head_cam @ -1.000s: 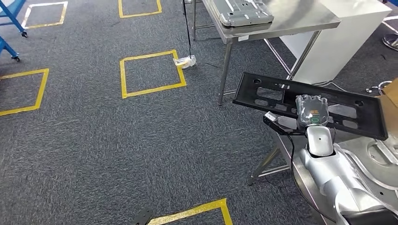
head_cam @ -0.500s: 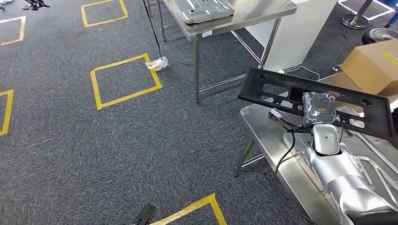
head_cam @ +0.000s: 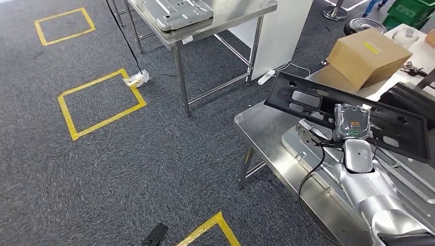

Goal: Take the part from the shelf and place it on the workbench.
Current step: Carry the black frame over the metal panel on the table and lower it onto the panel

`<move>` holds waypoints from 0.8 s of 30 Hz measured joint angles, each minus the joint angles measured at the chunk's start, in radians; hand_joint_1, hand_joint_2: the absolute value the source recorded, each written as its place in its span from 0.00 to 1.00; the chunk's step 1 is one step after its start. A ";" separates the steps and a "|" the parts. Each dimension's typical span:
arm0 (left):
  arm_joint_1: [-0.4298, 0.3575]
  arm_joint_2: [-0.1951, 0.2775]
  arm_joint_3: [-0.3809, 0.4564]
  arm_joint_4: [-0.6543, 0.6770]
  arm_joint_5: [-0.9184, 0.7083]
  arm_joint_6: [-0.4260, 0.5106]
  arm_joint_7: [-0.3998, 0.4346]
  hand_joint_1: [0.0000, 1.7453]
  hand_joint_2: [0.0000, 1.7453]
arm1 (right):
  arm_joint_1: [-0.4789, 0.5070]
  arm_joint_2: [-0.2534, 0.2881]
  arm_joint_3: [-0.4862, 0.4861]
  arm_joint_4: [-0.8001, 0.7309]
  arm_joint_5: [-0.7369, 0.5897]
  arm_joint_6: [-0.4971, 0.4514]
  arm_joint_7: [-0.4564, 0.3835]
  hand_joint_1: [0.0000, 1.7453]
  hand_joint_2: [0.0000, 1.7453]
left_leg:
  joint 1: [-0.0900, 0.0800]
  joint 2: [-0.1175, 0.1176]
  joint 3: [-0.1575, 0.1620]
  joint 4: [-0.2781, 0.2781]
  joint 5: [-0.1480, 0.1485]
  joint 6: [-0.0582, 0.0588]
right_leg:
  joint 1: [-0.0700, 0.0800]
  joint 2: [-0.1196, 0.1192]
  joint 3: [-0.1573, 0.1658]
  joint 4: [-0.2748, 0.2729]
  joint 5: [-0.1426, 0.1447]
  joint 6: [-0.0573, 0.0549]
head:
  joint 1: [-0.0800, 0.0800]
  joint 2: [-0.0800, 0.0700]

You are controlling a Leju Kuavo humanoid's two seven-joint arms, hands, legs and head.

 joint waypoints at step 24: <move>-0.001 0.000 0.000 -0.002 -0.003 -0.002 0.003 0.00 1.00 | 0.007 0.007 -0.032 -0.013 0.002 0.003 0.021 1.00 1.00 | 0.003 0.026 -0.073 0.166 -0.059 -0.024 | 0.002 -0.042 0.016 -0.004 -0.001 -0.030 | 0.005 0.000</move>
